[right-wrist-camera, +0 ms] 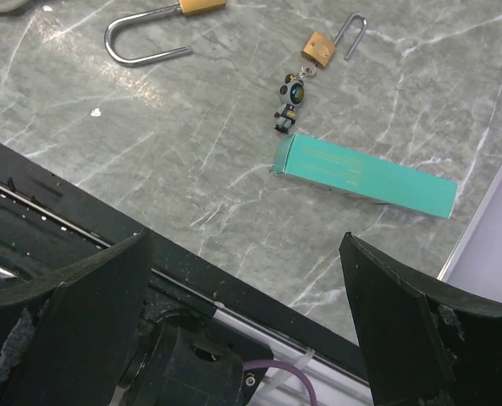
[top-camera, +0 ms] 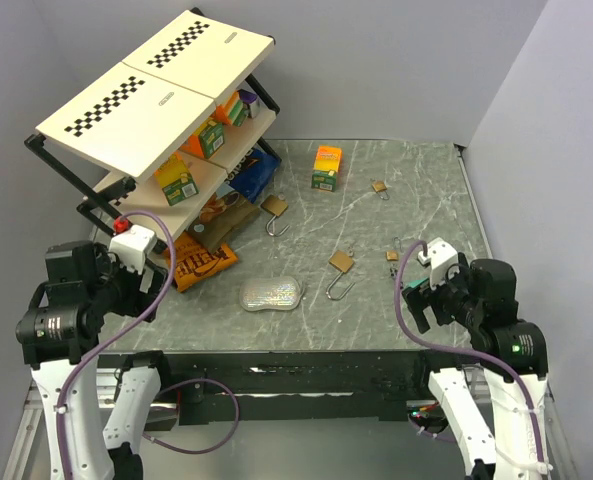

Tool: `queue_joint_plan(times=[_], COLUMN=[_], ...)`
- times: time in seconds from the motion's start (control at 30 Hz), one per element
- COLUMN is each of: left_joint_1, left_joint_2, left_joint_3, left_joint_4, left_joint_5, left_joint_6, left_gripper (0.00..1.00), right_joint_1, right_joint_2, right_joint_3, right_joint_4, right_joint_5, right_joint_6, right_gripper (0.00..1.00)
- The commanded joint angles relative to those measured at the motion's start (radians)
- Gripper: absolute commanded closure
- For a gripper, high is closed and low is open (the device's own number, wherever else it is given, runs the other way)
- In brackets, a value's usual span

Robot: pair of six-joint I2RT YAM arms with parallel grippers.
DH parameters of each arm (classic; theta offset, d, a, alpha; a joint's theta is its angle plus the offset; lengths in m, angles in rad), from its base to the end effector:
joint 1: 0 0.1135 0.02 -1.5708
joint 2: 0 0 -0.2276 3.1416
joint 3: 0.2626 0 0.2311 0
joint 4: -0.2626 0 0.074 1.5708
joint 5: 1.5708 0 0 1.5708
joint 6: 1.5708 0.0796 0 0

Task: Lock with the key
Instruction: Pick up the lock from the center of the board.

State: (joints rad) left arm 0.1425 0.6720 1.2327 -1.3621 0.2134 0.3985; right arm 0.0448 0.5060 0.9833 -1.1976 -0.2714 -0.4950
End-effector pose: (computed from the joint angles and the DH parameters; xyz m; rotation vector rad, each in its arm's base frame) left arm 0.1059 -0.0018 0.3156 0.4005 2.3147 0.0117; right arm 0.1038 0.0260 0.2802 -0.7360 2.1372 0.0722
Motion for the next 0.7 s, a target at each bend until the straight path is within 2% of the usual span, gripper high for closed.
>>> queue_joint_plan(times=[0.0,0.33,0.53,0.67], left_joint_1=[0.005,-0.014,-0.135,-0.259], left_joint_2=[0.018,0.121,0.21,0.23], left_joint_3=[0.07,0.044,0.047,0.021], left_joint_4=[-0.011,-0.009,-0.003,0.037], left_joint_5=[0.102,0.297,0.394,0.348], left_joint_6=[0.046,0.207,0.204,0.204], left_gripper=[0.04,0.04,0.04,0.04], right_joint_1=[-0.006,-0.006,-0.008,-0.006], right_joint_2=[0.069,0.184,0.244,0.302], right_joint_3=[0.006,0.012,0.006,0.012], right_joint_4=[0.007,0.027,0.073,0.095], right_joint_5=[0.011,0.037,0.034,0.052], right_joint_6=[0.004,0.004,0.022,0.05], right_gripper=[0.01,0.01,0.01,0.01])
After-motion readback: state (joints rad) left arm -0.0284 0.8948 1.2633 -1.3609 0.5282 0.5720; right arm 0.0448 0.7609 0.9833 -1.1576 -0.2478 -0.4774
